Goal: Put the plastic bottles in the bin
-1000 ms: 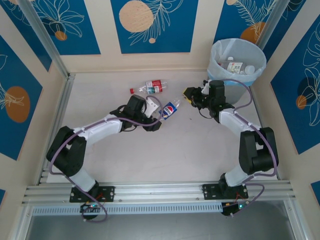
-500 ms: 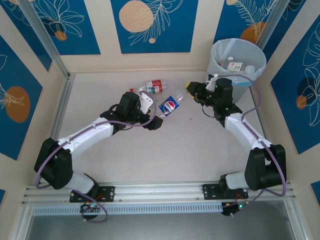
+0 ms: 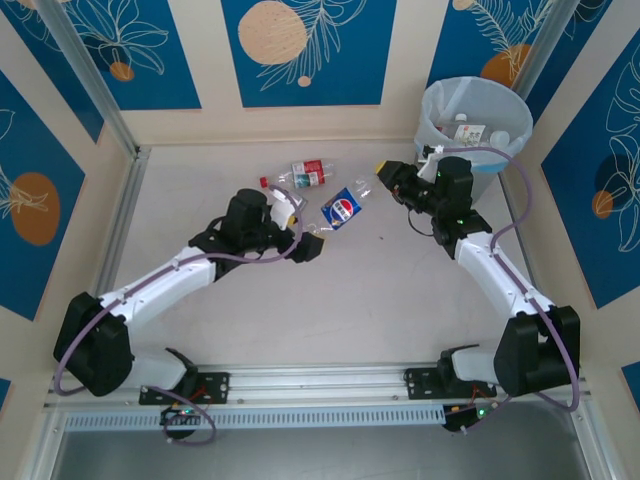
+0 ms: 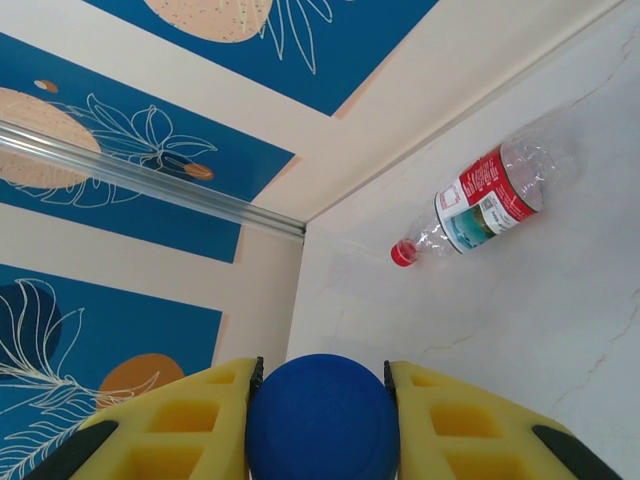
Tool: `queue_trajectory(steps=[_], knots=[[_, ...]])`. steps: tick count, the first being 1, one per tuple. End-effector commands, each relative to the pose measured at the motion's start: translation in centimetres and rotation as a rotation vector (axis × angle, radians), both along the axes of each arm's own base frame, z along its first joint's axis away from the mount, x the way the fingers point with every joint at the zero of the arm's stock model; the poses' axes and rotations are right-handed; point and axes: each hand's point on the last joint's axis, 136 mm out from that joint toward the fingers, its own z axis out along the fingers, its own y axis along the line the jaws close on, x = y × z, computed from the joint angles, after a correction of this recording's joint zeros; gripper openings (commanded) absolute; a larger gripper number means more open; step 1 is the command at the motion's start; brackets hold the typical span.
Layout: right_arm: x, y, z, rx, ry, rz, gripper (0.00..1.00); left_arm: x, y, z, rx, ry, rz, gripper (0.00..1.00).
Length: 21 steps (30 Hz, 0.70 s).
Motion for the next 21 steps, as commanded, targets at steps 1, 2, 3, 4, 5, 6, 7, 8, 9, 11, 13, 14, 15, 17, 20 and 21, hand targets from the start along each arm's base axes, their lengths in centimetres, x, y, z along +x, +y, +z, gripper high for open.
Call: queue_trajectory(steps=[1, 2, 3, 4, 5, 6, 7, 8, 9, 11, 13, 14, 15, 17, 20, 21], knots=[[-0.6, -0.3, 0.7, -0.017, -0.023, -0.015, 0.00, 1.1, 1.3, 1.6, -0.043, -0.052, 0.088, 0.99], [-0.6, -0.4, 0.8, -0.019, -0.027, -0.022, 0.00, 1.8, 2.2, 1.6, -0.046, -0.060, 0.150, 0.99], [-0.7, -0.6, 1.0, -0.021, -0.031, -0.029, 0.00, 2.4, 3.1, 1.7, -0.052, -0.065, 0.206, 0.99], [-0.8, -0.7, 1.2, -0.025, -0.038, -0.038, 0.00, 3.1, 4.1, 1.7, -0.066, -0.063, 0.266, 0.99], [-0.9, -1.0, 1.4, -0.028, -0.041, -0.052, 0.00, 3.7, 5.2, 1.5, -0.072, -0.056, 0.326, 0.99], [-1.0, -1.2, 1.7, -0.031, -0.049, -0.063, 0.00, 4.3, 6.4, 1.2, -0.065, -0.048, 0.393, 0.99], [-1.1, -1.5, 1.9, -0.038, -0.056, -0.080, 0.00, 5.0, 7.8, 0.4, -0.040, -0.030, 0.476, 0.99], [-1.3, -2.0, 2.3, -0.043, -0.068, -0.106, 0.00, 5.5, 9.1, -0.3, -0.019, -0.012, 0.544, 0.99], [-1.4, -2.5, 2.6, -0.048, -0.080, -0.132, 0.00, 5.7, 10.0, -0.9, -0.006, 0.004, 0.592, 0.99], [-1.7, -3.7, 3.7, -0.058, -0.121, -0.198, 0.00, 5.7, 10.7, -1.9, -0.022, 0.030, 0.619, 0.99], [-2.0, -4.9, 4.7, -0.057, -0.156, -0.267, 0.00, 5.4, 10.1, -2.1, -0.065, 0.035, 0.581, 0.99], [-2.1, -5.5, 5.2, -0.044, -0.168, -0.299, 0.00, 5.2, 9.6, -1.9, -0.091, 0.032, 0.556, 0.99], [-2.3, -5.8, 5.8, -0.028, -0.183, -0.318, 0.00, 4.9, 9.3, -1.8, -0.113, 0.031, 0.534, 0.99], [-2.5, -6.7, 7.6, -0.002, -0.228, -0.362, 0.00, 4.6, 8.6, -1.1, -0.171, 0.018, 0.499, 0.99], [-2.5, -8.2, 10.4, 0.017, -0.309, -0.446, 0.00, 4.5, 8.5, -0.4, -0.236, 0.003, 0.500, 0.99], [-2.4, -8.6, 11.2, 0.018, -0.335, -0.471, 0.00, 4.5, 8.4, -0.3, -0.249, -0.001, 0.498, 0.99]])
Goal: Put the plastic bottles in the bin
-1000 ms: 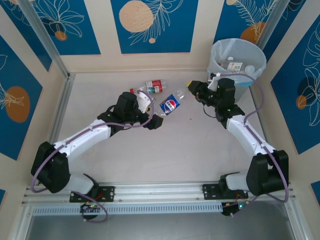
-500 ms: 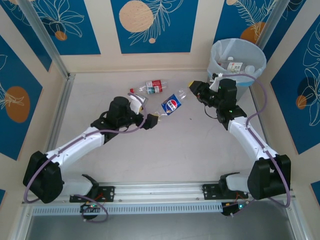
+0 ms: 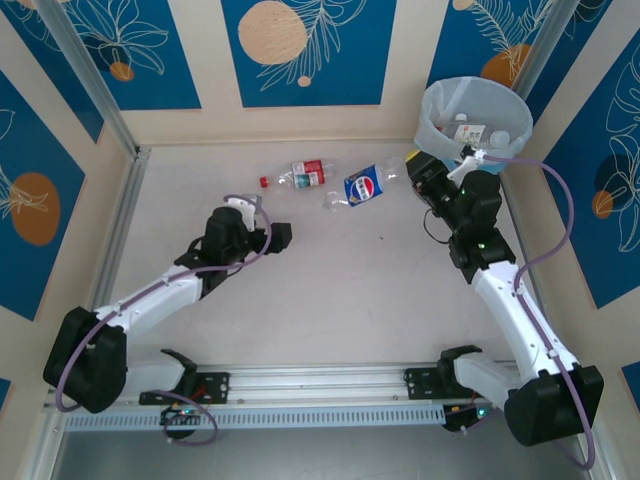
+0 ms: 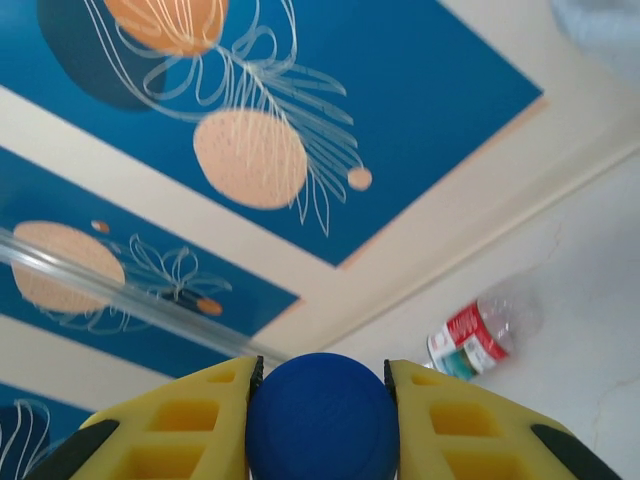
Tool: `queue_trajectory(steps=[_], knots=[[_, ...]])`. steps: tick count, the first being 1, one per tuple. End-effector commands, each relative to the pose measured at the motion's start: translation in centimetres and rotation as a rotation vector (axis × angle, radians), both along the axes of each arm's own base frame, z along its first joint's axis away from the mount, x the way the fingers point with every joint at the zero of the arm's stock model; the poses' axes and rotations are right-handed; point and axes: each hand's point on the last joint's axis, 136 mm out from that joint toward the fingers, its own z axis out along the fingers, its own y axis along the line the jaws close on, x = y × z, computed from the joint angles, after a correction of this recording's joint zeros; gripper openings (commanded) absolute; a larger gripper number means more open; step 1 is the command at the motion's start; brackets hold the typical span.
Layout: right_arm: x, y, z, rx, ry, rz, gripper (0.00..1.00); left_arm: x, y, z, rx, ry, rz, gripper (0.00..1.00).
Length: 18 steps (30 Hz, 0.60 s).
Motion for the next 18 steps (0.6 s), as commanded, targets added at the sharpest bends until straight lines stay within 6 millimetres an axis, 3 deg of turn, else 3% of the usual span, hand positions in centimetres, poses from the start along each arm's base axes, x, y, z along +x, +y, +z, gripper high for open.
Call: queue_trajectory(steps=[1, 7, 14, 18], knots=[[0.3, -3.0, 5.0, 0.025, -0.152, -0.166, 0.00, 0.3, -0.7, 3.8, -0.135, -0.110, -0.011, 0.99], [1.2, -7.8, 9.4, 0.016, -0.262, -0.430, 0.00, 0.0, -0.9, 4.2, -0.152, -0.098, -0.022, 0.99], [3.3, -11.6, 12.7, 0.135, -0.359, -0.545, 0.00, -0.2, 0.5, 3.7, -0.110, -0.100, 0.039, 0.99], [2.9, -14.0, 15.0, 0.162, -0.474, -0.687, 0.00, -0.4, 1.6, 3.6, -0.109, -0.109, 0.089, 0.99]])
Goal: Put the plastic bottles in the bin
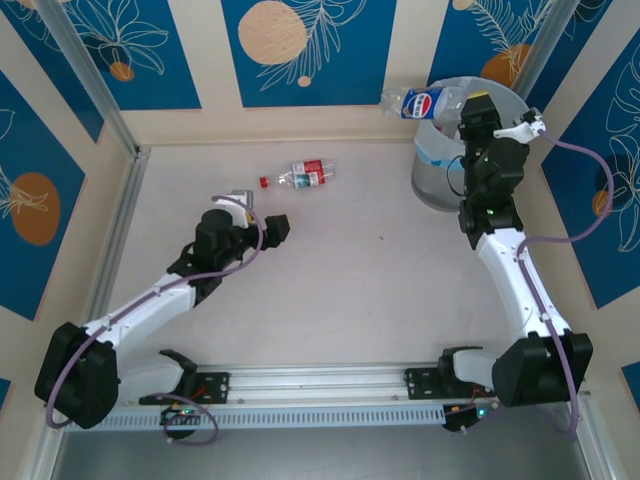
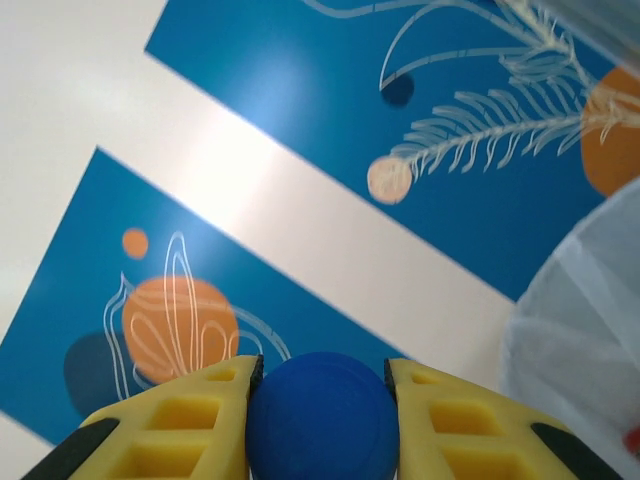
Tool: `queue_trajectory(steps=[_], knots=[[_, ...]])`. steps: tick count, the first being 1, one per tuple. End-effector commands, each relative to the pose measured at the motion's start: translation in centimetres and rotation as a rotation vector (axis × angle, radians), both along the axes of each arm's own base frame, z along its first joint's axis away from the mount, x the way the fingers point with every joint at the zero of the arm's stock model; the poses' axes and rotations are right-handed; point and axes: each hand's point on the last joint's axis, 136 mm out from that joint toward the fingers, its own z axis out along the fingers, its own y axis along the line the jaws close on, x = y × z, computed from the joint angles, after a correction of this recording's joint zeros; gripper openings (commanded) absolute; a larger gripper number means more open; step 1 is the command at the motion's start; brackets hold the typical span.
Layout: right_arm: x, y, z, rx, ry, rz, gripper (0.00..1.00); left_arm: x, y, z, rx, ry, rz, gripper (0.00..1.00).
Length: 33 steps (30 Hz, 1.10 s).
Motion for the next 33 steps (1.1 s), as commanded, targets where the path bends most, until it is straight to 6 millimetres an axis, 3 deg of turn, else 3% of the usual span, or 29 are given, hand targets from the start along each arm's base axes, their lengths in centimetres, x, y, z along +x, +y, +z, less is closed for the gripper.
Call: queue_trajectory(steps=[1, 7, 13, 24, 33], knots=[[-2.1, -3.4, 5.3, 0.060, -0.208, -0.198, 0.00, -0.2, 1.6, 0.0, 0.000, -0.015, 0.071, 0.99], [-2.4, -6.6, 7.6, -0.062, -0.265, -0.426, 0.00, -0.8, 2.8, 0.0, 0.015, -0.022, 0.111, 0.99], [-1.5, -8.0, 7.8, -0.190, -0.196, -0.535, 0.00, -1.2, 3.0, 0.0, 0.016, -0.021, 0.111, 0.99], [3.3, -8.7, 3.3, -0.391, 0.010, -0.554, 0.00, -1.1, 2.9, -0.3, 0.019, -0.006, 0.112, 0.99], [8.7, -8.8, -3.0, -0.460, 0.177, -0.373, 0.00, -1.2, 2.8, -0.4, 0.022, -0.003, 0.102, 0.99]])
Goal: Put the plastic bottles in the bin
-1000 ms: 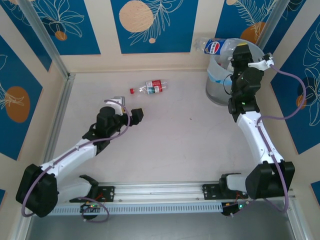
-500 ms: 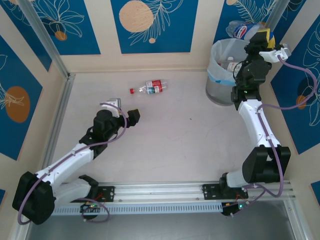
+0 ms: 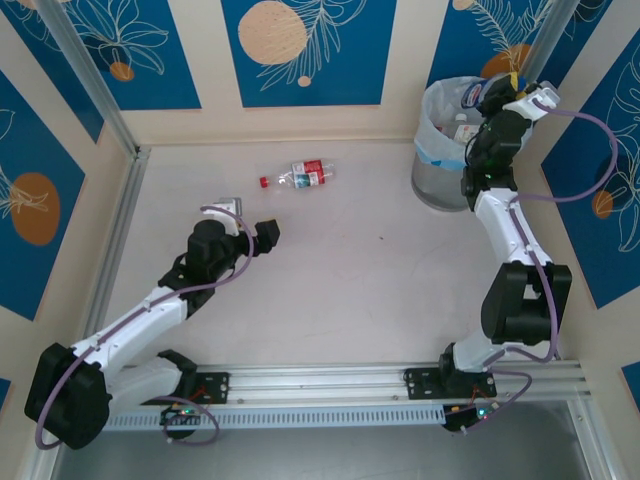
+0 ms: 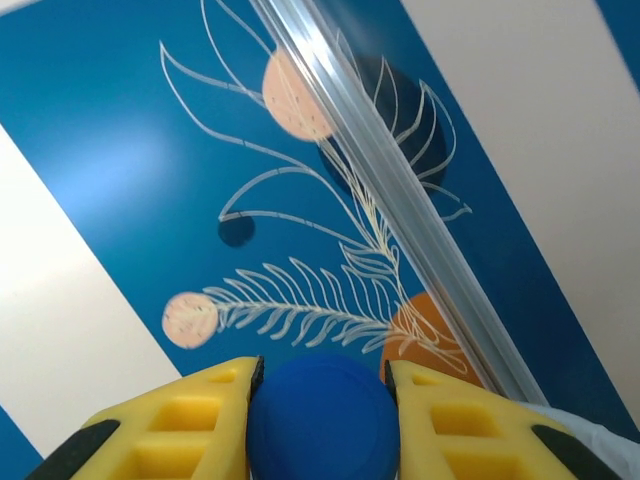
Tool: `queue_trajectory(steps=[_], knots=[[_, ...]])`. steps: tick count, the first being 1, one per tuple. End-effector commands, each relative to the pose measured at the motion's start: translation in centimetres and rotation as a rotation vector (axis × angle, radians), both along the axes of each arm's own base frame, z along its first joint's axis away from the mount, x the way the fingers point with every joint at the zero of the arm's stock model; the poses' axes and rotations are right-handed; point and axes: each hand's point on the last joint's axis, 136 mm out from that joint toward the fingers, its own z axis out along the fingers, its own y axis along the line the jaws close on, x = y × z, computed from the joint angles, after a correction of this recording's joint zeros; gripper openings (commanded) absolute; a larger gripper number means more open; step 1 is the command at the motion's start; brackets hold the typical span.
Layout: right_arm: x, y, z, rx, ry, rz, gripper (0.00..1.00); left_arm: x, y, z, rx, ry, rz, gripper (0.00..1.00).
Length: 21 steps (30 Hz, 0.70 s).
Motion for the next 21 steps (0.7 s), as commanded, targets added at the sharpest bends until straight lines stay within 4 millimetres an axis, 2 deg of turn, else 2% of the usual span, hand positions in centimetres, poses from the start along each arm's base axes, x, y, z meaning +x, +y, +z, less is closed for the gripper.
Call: queue_trajectory(steps=[1, 3, 5, 7, 9, 11, 13, 14, 18, 21], knots=[[2.2, 0.2, -1.4, -0.032, 0.069, 0.063, 0.00, 0.0, 0.3, 0.0, 0.000, 0.000, 0.008, 0.99], [3.3, 0.3, -2.3, -0.034, 0.124, 0.102, 0.03, 0.1, 0.5, -0.2, 0.012, 0.013, 0.022, 0.99], [4.5, 0.8, -2.9, -0.052, 0.186, 0.154, 0.21, 0.5, 1.3, -0.9, 0.048, 0.067, 0.074, 0.99], [5.2, 1.4, -3.5, -0.064, 0.242, 0.197, 0.52, 1.1, 2.0, -1.6, 0.101, 0.131, 0.121, 0.99], [5.4, 1.8, -3.4, -0.069, 0.270, 0.216, 0.68, 1.9, 1.8, -2.0, 0.150, 0.171, 0.110, 0.99], [5.2, 2.5, -3.0, -0.090, 0.288, 0.237, 0.78, 2.9, 1.7, -2.6, 0.188, 0.218, 0.103, 0.99], [4.6, 3.2, -2.1, -0.124, 0.297, 0.245, 0.95, 4.4, 1.9, -2.9, 0.209, 0.263, 0.102, 0.99], [4.3, 3.5, -1.6, -0.139, 0.300, 0.245, 1.00, 5.1, 2.2, -3.0, 0.215, 0.284, 0.112, 0.99], [2.2, 4.5, 0.0, -0.174, 0.302, 0.251, 1.00, 8.4, 3.4, -4.1, 0.218, 0.397, 0.158, 0.99], [0.3, 5.1, 0.6, -0.158, 0.306, 0.278, 0.99, 10.4, 3.1, -5.1, 0.195, 0.467, 0.147, 0.99]])
